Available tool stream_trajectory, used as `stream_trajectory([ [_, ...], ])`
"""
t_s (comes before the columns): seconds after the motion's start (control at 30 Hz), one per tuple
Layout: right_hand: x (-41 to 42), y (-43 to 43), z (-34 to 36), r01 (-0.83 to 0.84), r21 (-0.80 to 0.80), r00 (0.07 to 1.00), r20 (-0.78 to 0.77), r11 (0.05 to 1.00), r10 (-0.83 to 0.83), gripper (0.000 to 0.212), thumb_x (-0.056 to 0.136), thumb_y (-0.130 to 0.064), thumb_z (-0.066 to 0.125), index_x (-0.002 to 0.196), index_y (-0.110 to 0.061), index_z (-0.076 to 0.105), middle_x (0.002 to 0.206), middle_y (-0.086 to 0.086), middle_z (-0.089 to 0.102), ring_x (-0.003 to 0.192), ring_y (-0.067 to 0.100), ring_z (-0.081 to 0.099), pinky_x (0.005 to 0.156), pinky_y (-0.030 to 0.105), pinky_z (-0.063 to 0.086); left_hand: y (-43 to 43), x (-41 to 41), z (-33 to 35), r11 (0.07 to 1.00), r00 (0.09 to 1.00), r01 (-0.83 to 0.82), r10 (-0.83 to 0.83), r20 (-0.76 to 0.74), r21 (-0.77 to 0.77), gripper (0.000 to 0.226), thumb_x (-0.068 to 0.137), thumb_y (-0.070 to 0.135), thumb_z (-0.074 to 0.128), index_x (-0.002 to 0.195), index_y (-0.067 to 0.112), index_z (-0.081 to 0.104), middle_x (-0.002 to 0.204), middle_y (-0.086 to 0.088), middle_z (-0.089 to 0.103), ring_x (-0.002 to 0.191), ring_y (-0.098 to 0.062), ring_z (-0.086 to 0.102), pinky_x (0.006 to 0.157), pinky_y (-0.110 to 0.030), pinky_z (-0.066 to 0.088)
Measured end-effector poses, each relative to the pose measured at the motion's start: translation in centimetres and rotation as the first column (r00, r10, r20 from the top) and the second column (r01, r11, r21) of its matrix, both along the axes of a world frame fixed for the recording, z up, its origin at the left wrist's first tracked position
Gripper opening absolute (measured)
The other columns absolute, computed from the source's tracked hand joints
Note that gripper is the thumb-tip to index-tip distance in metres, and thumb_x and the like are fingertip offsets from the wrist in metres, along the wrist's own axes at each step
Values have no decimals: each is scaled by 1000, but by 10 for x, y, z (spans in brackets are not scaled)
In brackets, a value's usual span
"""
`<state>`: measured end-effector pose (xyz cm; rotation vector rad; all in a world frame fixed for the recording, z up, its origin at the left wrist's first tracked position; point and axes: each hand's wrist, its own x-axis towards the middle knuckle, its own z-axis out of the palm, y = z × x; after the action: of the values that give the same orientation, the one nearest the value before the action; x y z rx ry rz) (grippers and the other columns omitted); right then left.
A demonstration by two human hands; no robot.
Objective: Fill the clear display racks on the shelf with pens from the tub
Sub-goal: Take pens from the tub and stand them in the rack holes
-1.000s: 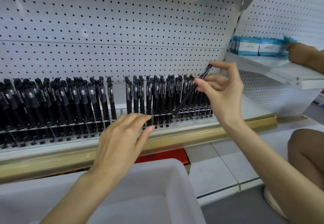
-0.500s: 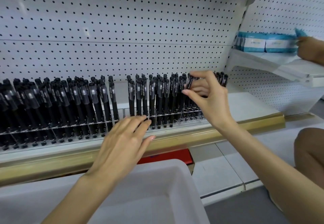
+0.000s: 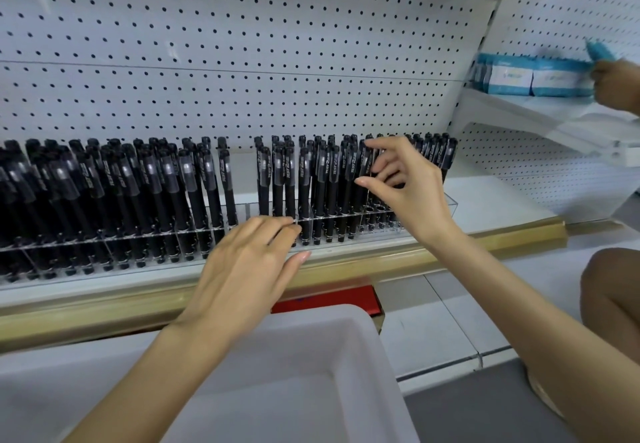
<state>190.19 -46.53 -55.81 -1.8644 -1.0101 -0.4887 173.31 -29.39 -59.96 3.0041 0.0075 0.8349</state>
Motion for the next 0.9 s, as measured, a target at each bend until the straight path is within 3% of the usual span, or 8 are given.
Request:
stream_trajectory([
  [0.13, 1, 1, 2, 13, -27, 1000, -6, 1000, -13, 44, 80, -15, 76, 118, -23, 56, 85, -4, 59, 75, 8, 58, 71, 26, 53, 1, 1, 0, 1000, 1000, 17, -17, 17, 2, 37, 91, 35, 50, 110, 8, 69, 109, -4, 68, 100, -21, 64, 85, -37, 54],
  [0.33, -2, -3, 8, 29, -77, 999, -20, 997, -30, 47, 81, -22, 75, 122, -28, 54, 86, -5, 59, 70, 11, 59, 73, 31, 54, 2, -7, 2, 999, 999, 23, -23, -22, -24, 47, 95, 41, 38, 114, 9, 66, 116, -5, 66, 104, -21, 64, 90, -36, 52],
  [0.47, -12, -9, 21, 54, -152, 998, -24, 987, -59, 52, 80, -27, 75, 126, -29, 51, 88, -6, 57, 67, 11, 58, 73, 33, 54, 1, -27, 6, 998, 998, 31, -34, -59, -58, 44, 96, 42, 40, 117, 12, 65, 119, -4, 65, 106, -21, 64, 90, -37, 51],
  [0.7, -55, -19, 22, 122, -365, 992, 86, 923, -97, 57, 82, -34, 71, 133, -28, 45, 96, -5, 53, 67, 10, 58, 67, 37, 55, -2, -89, -10, 996, 972, -20, -2, -236, -89, 46, 92, 46, 38, 112, 16, 66, 110, 3, 69, 98, -18, 67, 78, -31, 55],
  [0.8, -85, -19, 5, 77, -370, 996, -8, 926, -86, 55, 82, -33, 71, 131, -28, 47, 95, -5, 52, 66, 10, 57, 63, 32, 52, 5, -127, -30, 977, 949, -95, 31, -314, -190, 42, 93, 43, 51, 121, 14, 63, 120, -1, 66, 109, -22, 63, 86, -35, 52],
  [0.9, -125, -17, -29, -50, -335, 976, -214, 941, -24, 47, 80, -31, 74, 122, -30, 53, 90, -8, 52, 64, 9, 56, 64, 26, 49, 7, -168, -56, 945, 910, -209, 94, -403, -251, 59, 92, 55, 34, 125, 14, 60, 124, -1, 63, 115, -23, 59, 89, -34, 50],
])
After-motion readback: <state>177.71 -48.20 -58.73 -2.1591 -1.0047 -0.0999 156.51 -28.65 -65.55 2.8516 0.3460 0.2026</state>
